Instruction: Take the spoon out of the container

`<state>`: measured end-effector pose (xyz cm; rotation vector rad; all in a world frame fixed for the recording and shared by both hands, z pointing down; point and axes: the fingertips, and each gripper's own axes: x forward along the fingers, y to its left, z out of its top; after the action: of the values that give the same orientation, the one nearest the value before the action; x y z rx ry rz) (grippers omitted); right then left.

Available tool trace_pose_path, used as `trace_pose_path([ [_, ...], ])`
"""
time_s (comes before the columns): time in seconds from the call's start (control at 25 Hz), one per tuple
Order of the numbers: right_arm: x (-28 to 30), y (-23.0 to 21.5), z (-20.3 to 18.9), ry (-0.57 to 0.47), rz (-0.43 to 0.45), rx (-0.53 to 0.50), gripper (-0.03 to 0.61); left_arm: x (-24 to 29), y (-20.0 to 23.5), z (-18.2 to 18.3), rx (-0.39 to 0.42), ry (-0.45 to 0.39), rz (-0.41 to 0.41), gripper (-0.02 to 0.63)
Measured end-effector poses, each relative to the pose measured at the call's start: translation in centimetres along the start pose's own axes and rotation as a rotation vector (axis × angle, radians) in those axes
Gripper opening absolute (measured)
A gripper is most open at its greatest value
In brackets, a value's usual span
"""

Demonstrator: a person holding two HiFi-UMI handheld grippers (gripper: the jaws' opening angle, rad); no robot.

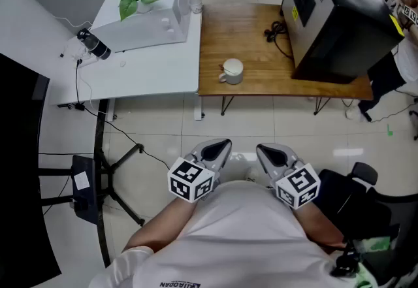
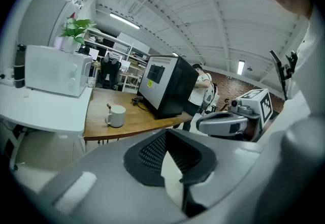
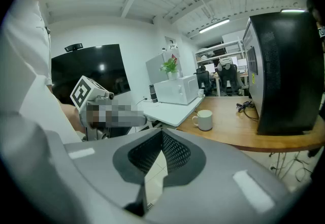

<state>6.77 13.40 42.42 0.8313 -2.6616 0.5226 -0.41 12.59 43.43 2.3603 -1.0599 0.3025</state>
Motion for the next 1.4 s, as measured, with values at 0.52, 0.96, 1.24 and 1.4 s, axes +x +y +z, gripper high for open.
trace_pose_path([
  [0.52,-3.0,-3.5,-0.7,0.004,0.061,-0.013,0.006,1.6,-0.6,1.0,-0.026,-0.06,0.135,0.005],
  [0.96,-1.7,-5.2,-1.1,0.026,0.107,0.002,0.008,1.9,1.0,0.7,-0.077,-0.06,0.199,0.005],
  [1.24,2.2,-7.8,0.4,0.038,0.062,0.009,0.008,4.2,5.6,2.6,-0.077,-0.046,0.156,0.005],
  [1.4,5.3,-9.7,2.9,0.036,0.019,0.007,0.008,5.8,9.7,5.4,-0.061,-0.035,0.124,0.005],
])
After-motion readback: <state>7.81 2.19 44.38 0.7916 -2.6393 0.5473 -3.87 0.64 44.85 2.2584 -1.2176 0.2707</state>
